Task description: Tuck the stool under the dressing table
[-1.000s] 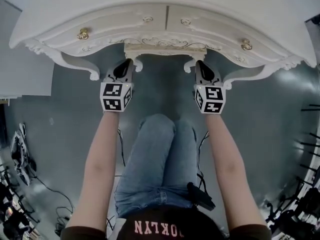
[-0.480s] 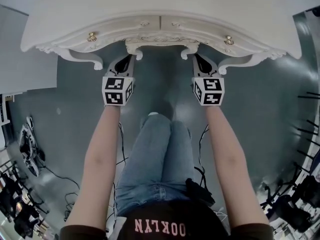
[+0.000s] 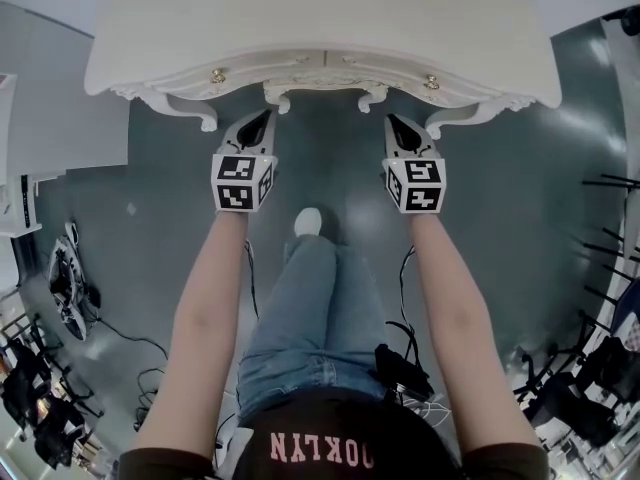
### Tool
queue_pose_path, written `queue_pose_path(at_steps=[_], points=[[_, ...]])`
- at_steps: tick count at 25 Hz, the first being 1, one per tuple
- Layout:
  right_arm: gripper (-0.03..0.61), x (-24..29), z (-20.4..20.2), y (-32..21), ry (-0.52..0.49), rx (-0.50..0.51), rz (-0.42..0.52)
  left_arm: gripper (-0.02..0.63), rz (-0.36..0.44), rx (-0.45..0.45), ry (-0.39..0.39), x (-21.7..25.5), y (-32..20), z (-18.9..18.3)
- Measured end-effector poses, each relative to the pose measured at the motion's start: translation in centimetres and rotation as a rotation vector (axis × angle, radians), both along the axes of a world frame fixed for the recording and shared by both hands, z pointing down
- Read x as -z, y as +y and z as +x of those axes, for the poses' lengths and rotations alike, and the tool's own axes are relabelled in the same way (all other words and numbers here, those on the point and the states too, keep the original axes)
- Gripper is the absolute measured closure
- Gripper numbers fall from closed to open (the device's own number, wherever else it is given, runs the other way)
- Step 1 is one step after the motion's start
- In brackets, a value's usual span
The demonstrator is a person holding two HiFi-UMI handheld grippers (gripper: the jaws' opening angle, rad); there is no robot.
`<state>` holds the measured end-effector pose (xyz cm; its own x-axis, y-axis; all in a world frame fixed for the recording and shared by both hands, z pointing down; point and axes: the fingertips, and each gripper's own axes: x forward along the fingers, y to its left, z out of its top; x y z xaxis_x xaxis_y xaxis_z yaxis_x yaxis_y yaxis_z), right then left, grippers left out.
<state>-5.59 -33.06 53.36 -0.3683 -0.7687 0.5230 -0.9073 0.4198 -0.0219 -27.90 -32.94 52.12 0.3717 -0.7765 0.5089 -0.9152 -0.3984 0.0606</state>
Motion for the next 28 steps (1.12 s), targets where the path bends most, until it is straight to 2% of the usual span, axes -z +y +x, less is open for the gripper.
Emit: queue_pose_path(at_steps=[5,11,16,23,28], points=[[0.578,5.4,-0.8,0.6,-0.004,-0.004,-0.005,0.609,0.01,-0.004,0.015,5.4,0.3,-0.3],[0.578,13.3,-1.8,0.7,-0.009,0.03,0.045,0.609,0.058,-0.027,0.019,12.8,0.3,-0.4],[0.578,19.6,-2.0,0.9,0.008,0.064,0.13,0.609,0.138,-0.044,0.017,18.5,0.3,-0.5],[0.578,28.8,-2.0,1.1,-0.04,0.056,0.275,0.609,0.279,-0.043,0.037,26.6,0.3,-0.9],[0.578,35.1,-1.7,1.4,-0.101,-0.013,0.39,0.609,0.35,-0.101,0.052,31.1,0.5,-0.7]])
